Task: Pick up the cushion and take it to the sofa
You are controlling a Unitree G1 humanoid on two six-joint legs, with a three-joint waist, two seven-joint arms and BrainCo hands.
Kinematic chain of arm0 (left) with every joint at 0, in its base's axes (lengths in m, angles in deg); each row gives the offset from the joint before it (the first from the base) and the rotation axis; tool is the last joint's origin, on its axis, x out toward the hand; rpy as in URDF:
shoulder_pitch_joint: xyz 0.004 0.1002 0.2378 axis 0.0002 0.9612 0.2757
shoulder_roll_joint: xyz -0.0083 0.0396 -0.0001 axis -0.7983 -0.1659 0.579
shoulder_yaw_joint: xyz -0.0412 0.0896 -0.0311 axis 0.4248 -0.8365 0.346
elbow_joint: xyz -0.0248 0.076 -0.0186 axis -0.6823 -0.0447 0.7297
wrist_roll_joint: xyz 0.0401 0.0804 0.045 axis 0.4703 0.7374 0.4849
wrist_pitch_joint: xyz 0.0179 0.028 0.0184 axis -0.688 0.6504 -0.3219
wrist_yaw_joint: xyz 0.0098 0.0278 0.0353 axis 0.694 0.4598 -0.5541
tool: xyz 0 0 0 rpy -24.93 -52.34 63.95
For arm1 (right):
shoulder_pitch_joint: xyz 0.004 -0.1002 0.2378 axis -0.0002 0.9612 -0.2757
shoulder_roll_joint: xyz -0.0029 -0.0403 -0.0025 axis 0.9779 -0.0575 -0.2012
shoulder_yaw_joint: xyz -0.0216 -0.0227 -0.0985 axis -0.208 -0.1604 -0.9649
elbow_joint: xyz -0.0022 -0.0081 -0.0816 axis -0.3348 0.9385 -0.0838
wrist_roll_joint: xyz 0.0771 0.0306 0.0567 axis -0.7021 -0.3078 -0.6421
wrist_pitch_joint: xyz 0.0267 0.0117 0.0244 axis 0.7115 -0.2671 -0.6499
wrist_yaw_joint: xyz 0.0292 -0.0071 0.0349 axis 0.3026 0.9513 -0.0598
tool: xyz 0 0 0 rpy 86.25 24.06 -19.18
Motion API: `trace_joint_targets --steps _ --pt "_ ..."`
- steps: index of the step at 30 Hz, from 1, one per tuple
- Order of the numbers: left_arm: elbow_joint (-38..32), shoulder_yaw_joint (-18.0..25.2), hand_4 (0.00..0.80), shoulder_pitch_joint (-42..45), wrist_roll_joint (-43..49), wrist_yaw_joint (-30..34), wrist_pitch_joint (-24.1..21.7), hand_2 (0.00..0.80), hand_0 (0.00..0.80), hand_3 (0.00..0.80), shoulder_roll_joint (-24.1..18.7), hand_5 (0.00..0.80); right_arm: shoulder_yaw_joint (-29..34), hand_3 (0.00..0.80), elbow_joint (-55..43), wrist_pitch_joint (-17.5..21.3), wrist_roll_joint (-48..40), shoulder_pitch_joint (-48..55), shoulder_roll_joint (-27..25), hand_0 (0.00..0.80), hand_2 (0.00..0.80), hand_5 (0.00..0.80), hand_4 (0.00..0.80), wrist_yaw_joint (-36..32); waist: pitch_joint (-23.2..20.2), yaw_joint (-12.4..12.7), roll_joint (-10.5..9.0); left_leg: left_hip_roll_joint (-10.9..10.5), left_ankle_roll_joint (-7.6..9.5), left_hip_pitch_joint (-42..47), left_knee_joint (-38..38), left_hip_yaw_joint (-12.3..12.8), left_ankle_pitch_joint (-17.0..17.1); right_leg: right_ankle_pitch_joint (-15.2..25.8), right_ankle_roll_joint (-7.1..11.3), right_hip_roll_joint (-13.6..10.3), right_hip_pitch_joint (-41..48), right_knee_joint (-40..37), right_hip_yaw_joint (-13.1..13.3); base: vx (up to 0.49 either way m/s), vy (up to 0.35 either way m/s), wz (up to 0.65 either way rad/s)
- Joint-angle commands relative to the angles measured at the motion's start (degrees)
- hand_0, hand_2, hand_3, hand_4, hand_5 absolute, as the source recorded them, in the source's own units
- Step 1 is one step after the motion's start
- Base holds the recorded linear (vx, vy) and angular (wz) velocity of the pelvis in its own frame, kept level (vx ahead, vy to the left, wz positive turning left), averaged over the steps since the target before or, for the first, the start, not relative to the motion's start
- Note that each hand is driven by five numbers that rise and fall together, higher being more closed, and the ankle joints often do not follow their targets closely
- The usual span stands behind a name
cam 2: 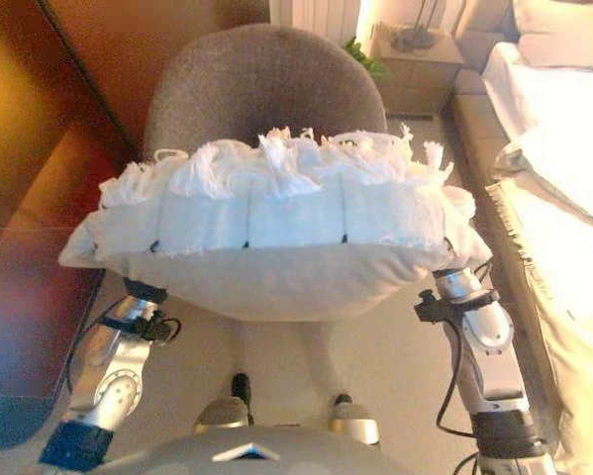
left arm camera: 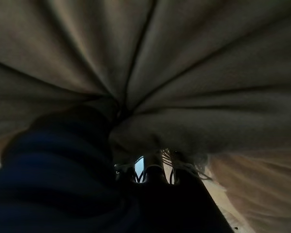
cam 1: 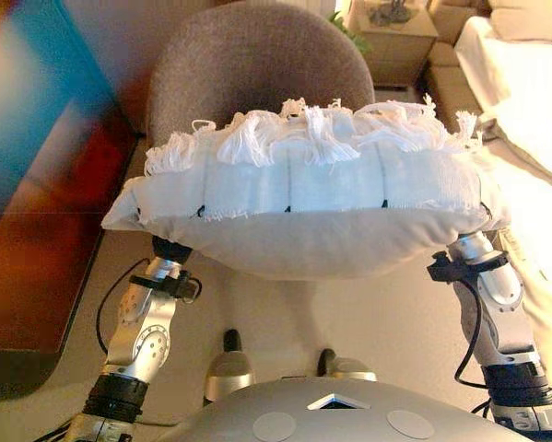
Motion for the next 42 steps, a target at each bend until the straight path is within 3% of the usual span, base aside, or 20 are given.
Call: trace_joint_targets --steps 1,7,11,14,16,17,19,21,25,27,30,34,38,40,41,42 --pt "-9.47 -5.31 0.8 -6.66 0.11 0.91 -3.82 0.8 0.8 0.8 2.55 0.8 -4.74 0.8 -8.76 4.69 1.22 -5.46 1.66 0.8 0.8 0.8 0.8 2.38 -1.57 -0.68 1.23 3.13 0.09 6.16 0.44 1.62 -10.25 -2.96 2.0 -2.67 -0.23 1.28 -1.6 0.002 -0.087 -0.02" --pt "-9.4 -5.42 0.8 -8.24 -0.95 0.01 -3.94 0.8 0.8 0.8 0.98 0.8 -7.15 0.8 -9.19 5.42 3.42 -6.49 0.77 0.8 0.8 0.8 0.8 6.73 -0.74 -0.91 1.65 4.79 -0.24 5.37 0.44 0.64 -9.1 -6.02 -0.09 -0.11 -1.42 4.3 -0.26 -0.029 -0.181 -0.04" --pt "-9.5 -5.84 0.8 -8.45 -1.44 -0.91 -5.47 0.8 0.8 0.8 0.85 0.8 -8.61 0.8 -8.89 5.61 3.31 -7.98 -0.46 0.8 0.8 0.8 0.8 6.96 0.13 -0.94 0.97 7.32 -1.49 5.97 1.28 1.42 -7.31 -6.83 -2.17 2.59 -1.79 4.83 3.06 -0.012 -0.27 -0.05" --pt "-9.36 -5.93 0.8 -7.49 -2.23 -1.69 -7.07 0.8 0.8 0.8 1.32 0.8 -9.64 0.8 -8.91 6.56 4.35 -8.5 -1.67 0.8 0.8 0.8 0.8 7.95 2.08 -0.65 -0.58 10.37 -1.84 1.1 12.78 2.93 -4.57 -6.02 -4.02 4.26 -1.85 4.73 4.92 -0.051 -0.346 -0.14" --pt "-9.02 -6.01 0.8 -7.12 -2.74 -1.62 -7.16 0.8 0.8 0.8 2.02 0.8 -9.72 0.8 -8.43 6.83 4.28 -8.57 -1.95 0.8 0.8 0.8 0.8 9.3 3.24 -0.43 -1.37 10.87 -0.91 -1.76 19.7 3.73 -4.92 -6.03 -5.03 4.85 -1.44 4.85 4.88 0.002 -0.334 -0.2" --pt "-8.91 -6.01 0.8 -6.72 -2.53 -1.13 -7.24 0.8 0.8 0.8 2.48 0.8 -9.85 0.8 -8.13 7.14 4.52 -8.53 -1.79 0.8 0.8 0.8 0.8 9.95 3.93 -0.1 -1.64 9.87 -0.06 -3.02 23.08 2.81 -6.43 -6.3 -5.32 4.95 -1.03 5.16 4.8 0.053 -0.247 -0.09" --pt "-9.63 -5.86 0.8 -5.59 -1.59 -1.26 -7.72 0.8 0.8 0.8 3.1 0.8 -10.49 0.8 -7.7 7.66 5.71 -8.57 -1.3 0.8 0.8 0.8 0.8 10.97 4.59 0.88 -1.55 4.96 1.89 -4.46 25.29 -0.18 -9.93 -7.14 -5.19 4.88 -1.04 6.59 5.08 0.094 -0.133 -0.11" --pt "-10.91 -5.25 0.8 -4.93 -1.05 -2.22 -7.95 0.8 0.8 0.8 3.02 0.8 -11.5 0.8 -8.01 7.98 6.82 -8.6 -0.83 0.8 0.8 0.8 0.8 11.71 4.99 1.5 -0.79 1.18 2.83 -5.53 24.53 -1.37 -10.97 -8.17 -5.19 5.52 -1.33 8.18 6.03 0.129 -0.053 -0.42" --pt "-10.84 -5.94 0.8 -6.61 -0.4 -5.22 -9.59 0.8 0.8 0.8 2.83 0.8 -14.75 0.8 -7.45 7.81 10.8 -10.59 -0.16 0.8 0.8 0.8 0.8 15.87 6.27 3.42 1.61 -5.1 2.53 -8.99 17.35 -3.22 -7.42 -11.21 -5.34 8.89 0.18 10.55 7.66 0.221 -0.013 -0.37" --pt "-10.65 -6.6 0.8 -6.78 0.18 -5.99 -10.39 0.8 0.8 0.8 2.89 0.8 -16.02 0.8 -6.93 7.8 11.53 -11.07 -0.05 0.8 0.8 0.8 0.8 17.12 6.15 4.63 2.38 -7.12 2.5 -10.38 12.16 -4.56 -5.12 -12.68 -5.5 10.75 1.82 10.91 9.02 0.375 0.016 0.0" --pt "-10.58 -7.55 0.8 -6.36 0.95 -7.26 -11.32 0.8 0.8 0.8 3.19 0.8 -17.45 0.8 -6.82 7.29 11.7 -10.9 0.29 0.8 0.8 0.8 0.8 17.73 5.8 6.32 2.96 -7.88 2.08 -12.0 3.66 -7.58 -0.93 -15.74 -6.12 13.43 3.97 13.24 12.29 0.498 0.028 -0.23" --pt "-10.43 -8.72 0.8 -5.96 1.51 -7.99 -11.78 0.8 0.8 0.8 3.49 0.8 -18.11 0.8 -7.0 5.88 11.01 -9.55 0.88 0.8 0.8 0.8 0.8 16.77 5.71 6.63 3.03 -5.47 0.88 -15.06 0.44 -9.84 -1.03 -20.86 -6.45 14.1 4.55 19.09 13.6 0.635 0.136 -0.11" --pt "-8.77 -9.94 0.8 -7.49 1.65 -7.58 -13.97 0.8 0.8 0.8 3.36 0.8 -17.41 0.8 -6.51 7.77 8.91 -9.09 0.13 0.8 0.8 0.8 0.8 15.82 5.81 6.37 2.49 -3.07 0.35 -15.95 0.44 -10.58 -0.98 -25.88 -5.45 11.78 4.88 25.6 12.36 0.62 0.229 -0.2" --pt "-8.7 -9.97 0.8 -7.57 1.65 -7.52 -14.07 0.8 0.8 0.8 3.34 0.8 -17.39 0.8 -6.47 7.92 8.93 -9.11 0.12 0.8 0.8 0.8 0.8 15.8 5.84 6.37 2.38 -3.1 0.36 -15.87 0.44 -10.55 -1.0 -26.03 -5.38 11.6 4.94 25.76 12.32 0.256 0.116 -0.05" --pt "-8.54 -10.06 0.8 -8.24 1.47 -7.39 -14.31 0.8 0.8 0.8 3.07 0.8 -17.2 0.8 -6.44 8.2 8.47 -9.69 -0.35 0.8 0.8 0.8 0.8 15.92 5.5 6.42 2.07 -3.14 1.2 -15.12 0.45 -10.21 -2.19 -25.6 -4.52 10.46 4.79 27.02 11.82 0.693 0.328 -0.02" --pt "-8.35 -10.09 0.8 -9.82 1.62 -8.72 -14.13 0.8 0.8 0.8 2.38 0.8 -17.07 0.8 -5.47 8.93 7.69 -10.85 -0.52 0.8 0.8 0.8 0.8 15.83 4.86 6.3 1.37 -4.08 2.33 -14.84 5.21 -8.98 -3.14 -23.27 -2.67 7.39 4.57 32.06 10.72 1.223 0.51 -0.2"
